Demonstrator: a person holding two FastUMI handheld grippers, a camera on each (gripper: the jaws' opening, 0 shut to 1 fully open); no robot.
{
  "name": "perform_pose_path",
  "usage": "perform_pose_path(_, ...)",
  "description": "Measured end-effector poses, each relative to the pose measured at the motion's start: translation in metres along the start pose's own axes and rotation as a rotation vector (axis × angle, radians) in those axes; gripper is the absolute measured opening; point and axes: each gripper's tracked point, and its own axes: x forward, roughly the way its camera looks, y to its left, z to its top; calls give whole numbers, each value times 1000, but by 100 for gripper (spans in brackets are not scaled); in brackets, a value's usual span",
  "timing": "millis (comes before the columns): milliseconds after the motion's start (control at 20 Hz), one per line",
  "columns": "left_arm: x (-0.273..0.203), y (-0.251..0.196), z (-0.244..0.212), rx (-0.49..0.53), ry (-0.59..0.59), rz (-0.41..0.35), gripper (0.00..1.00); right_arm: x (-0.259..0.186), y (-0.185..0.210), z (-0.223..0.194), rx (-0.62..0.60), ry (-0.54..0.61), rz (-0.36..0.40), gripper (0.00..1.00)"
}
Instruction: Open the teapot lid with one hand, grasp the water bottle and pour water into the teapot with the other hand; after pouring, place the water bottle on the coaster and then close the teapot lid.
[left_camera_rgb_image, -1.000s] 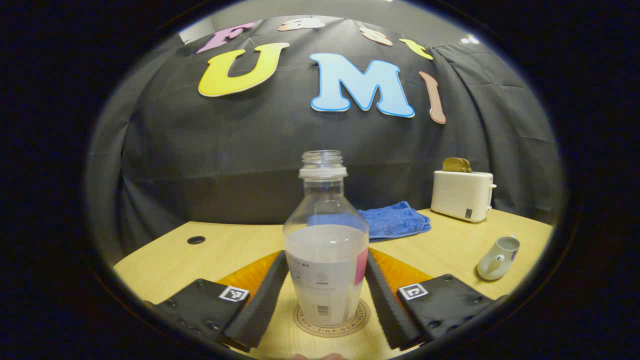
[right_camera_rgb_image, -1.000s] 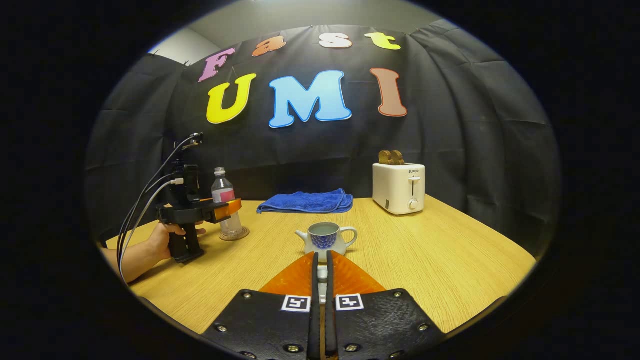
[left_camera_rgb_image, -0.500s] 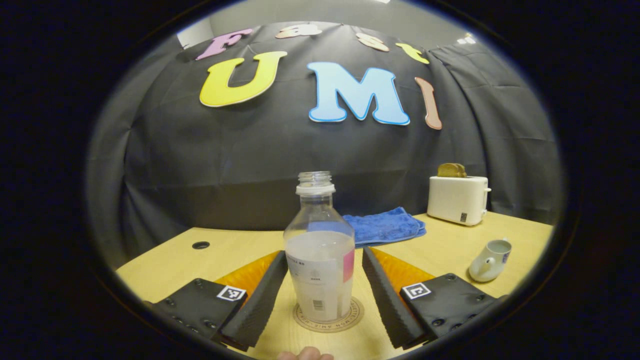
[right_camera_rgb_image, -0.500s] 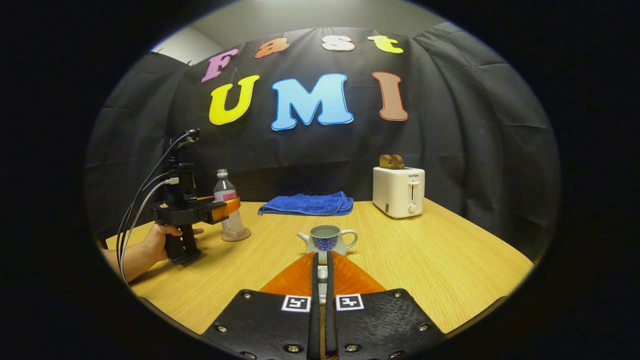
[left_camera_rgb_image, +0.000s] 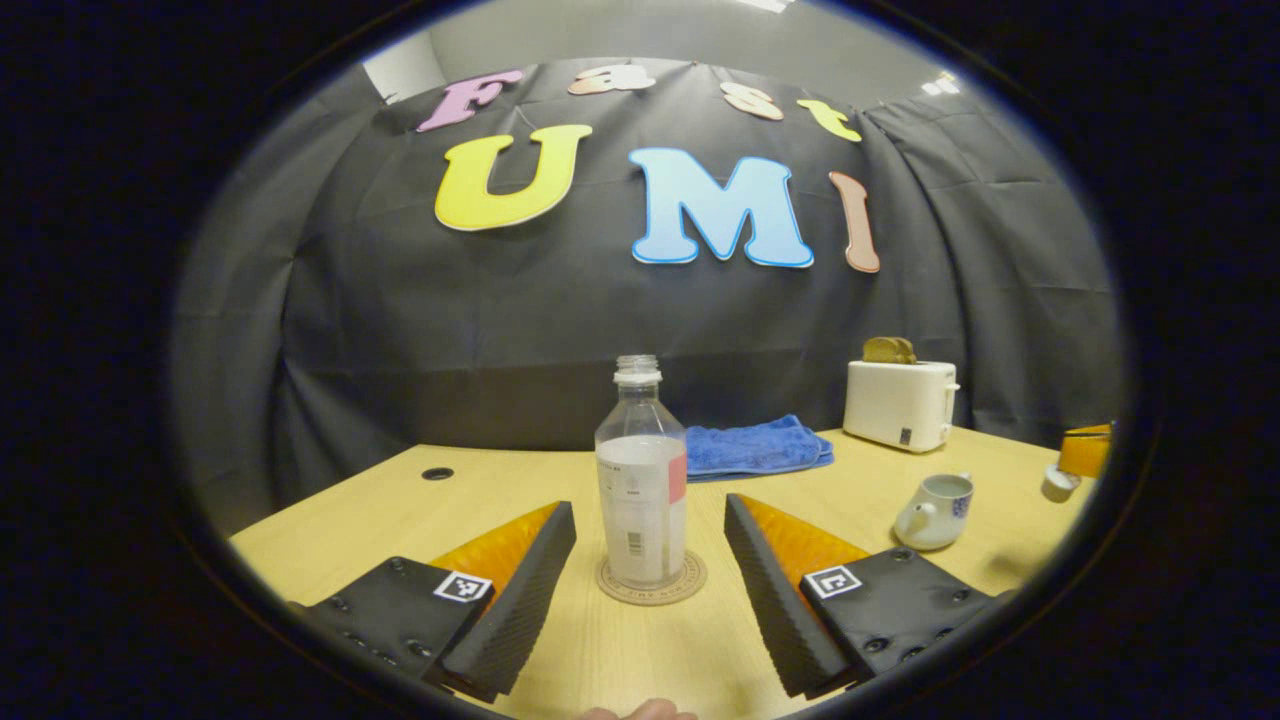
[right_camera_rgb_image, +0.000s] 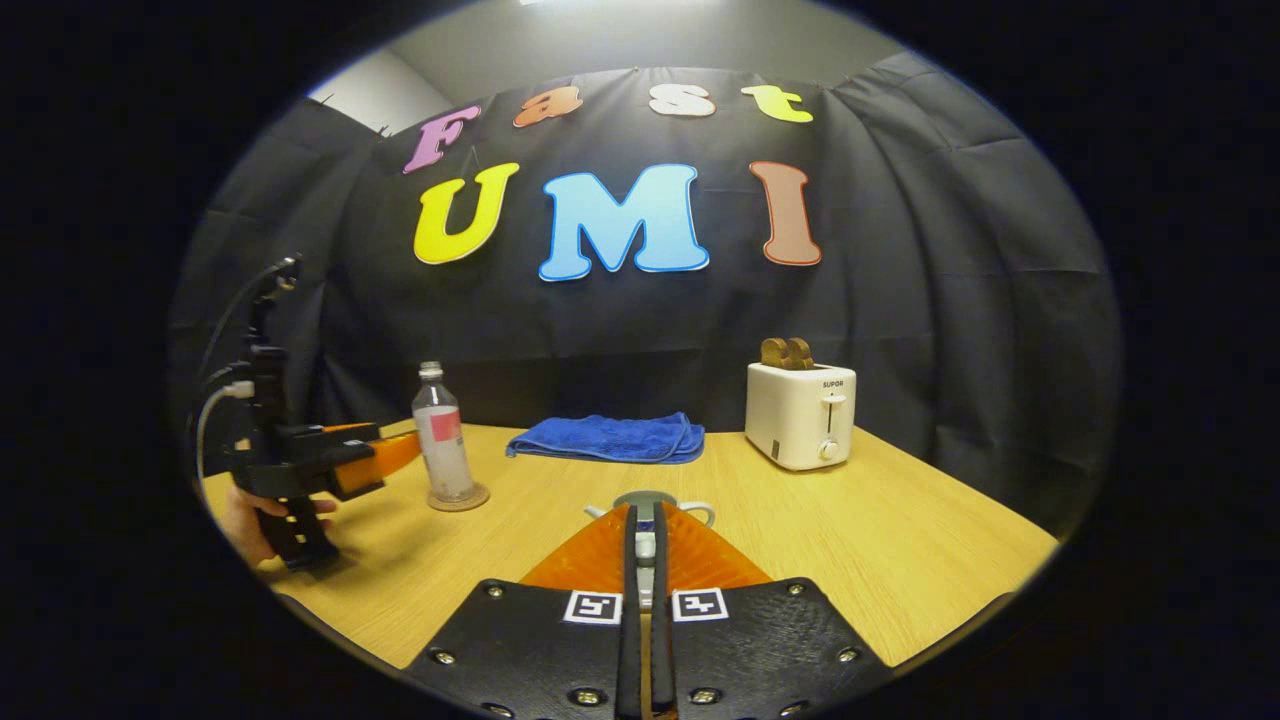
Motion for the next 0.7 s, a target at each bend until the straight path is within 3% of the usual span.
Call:
perform_pose_path(300, -40, -40, 11, 33, -43, -41, 100, 80, -4, 0, -10, 13, -38, 4)
perform_pose_path(450, -41, -58, -1, 43, -25, -95, 100, 99, 4, -11, -24, 43, -35, 4)
perform_pose_path(700, -34, -52, -7, 6, -22, -98, 100, 114, 7, -15, -62, 53, -46, 4)
